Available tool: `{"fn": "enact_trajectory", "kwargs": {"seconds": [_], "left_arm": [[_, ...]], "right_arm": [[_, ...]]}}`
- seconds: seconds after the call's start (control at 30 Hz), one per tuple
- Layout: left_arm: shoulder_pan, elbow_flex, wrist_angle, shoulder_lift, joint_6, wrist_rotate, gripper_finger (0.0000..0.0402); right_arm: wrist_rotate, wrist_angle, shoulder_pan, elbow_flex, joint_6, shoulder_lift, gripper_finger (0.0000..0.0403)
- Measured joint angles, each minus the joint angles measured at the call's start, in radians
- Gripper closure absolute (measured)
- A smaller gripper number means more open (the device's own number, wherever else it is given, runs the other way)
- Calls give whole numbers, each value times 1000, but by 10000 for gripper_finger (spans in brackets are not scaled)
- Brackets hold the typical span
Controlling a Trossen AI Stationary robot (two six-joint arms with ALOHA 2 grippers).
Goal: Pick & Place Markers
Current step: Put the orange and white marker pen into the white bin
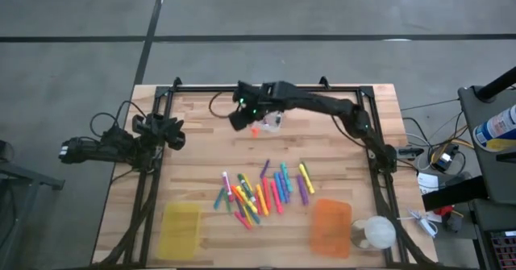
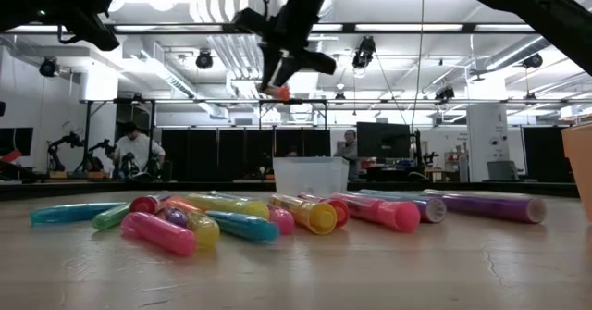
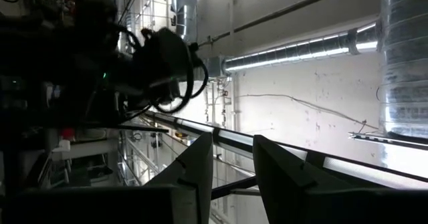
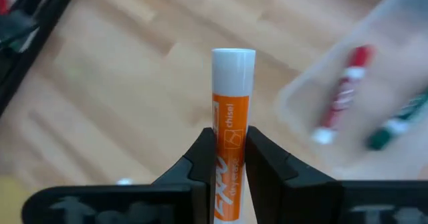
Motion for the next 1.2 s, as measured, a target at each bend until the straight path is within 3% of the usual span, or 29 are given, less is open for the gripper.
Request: {"fn": "enact_trajectory", "kwargs": {"seconds": [0.4, 0.67, 1.03, 1.2], "left_arm": [[0, 0, 0, 0, -2, 2, 300], [0, 0, 0, 0, -2, 2, 300], [0, 0, 0, 0, -3, 2, 300], [0, 0, 0, 0, -3, 2, 300]], "right_arm": [[36, -18, -131, -36, 32, -11, 351], [20, -9, -184, -175, 31, -10, 345], [-47, 163, -233, -413, 59, -6, 343], [-50, 214, -249, -446, 63, -6, 342]]}}
